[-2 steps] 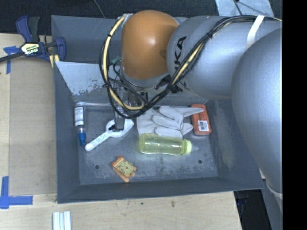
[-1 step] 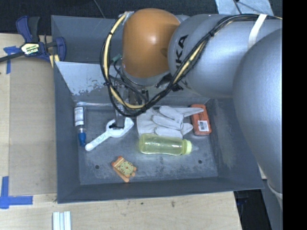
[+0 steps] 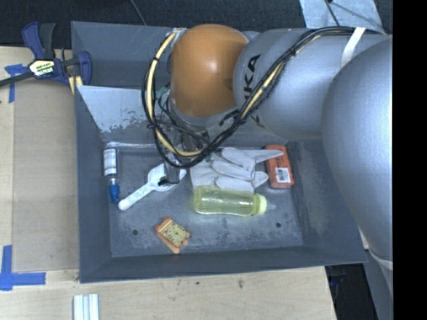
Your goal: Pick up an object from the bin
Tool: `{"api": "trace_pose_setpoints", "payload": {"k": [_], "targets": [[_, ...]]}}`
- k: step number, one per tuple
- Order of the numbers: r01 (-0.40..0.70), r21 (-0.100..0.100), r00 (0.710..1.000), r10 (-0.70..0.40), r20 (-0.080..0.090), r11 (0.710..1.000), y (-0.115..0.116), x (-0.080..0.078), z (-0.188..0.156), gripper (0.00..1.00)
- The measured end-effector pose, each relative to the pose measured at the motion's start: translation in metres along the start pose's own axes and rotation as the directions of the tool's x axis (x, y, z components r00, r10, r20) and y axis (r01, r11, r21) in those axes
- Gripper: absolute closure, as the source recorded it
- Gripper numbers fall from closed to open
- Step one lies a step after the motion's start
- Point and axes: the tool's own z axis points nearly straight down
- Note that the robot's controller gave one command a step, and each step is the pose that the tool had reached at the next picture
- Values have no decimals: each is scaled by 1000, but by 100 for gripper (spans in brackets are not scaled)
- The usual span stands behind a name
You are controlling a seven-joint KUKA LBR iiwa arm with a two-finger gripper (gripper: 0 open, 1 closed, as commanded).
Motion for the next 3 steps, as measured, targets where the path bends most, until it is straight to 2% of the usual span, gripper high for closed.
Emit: {"api": "trace_pose_setpoints", "payload": {"k": [1,2,3], "targets": [[175,0,985,-175,-9,985,-16,8,41,0],[71,0,997,-71,-8,997,-34,30,87,100],[71,0,997,-71,-8,997,-34,30,87,100]]}}
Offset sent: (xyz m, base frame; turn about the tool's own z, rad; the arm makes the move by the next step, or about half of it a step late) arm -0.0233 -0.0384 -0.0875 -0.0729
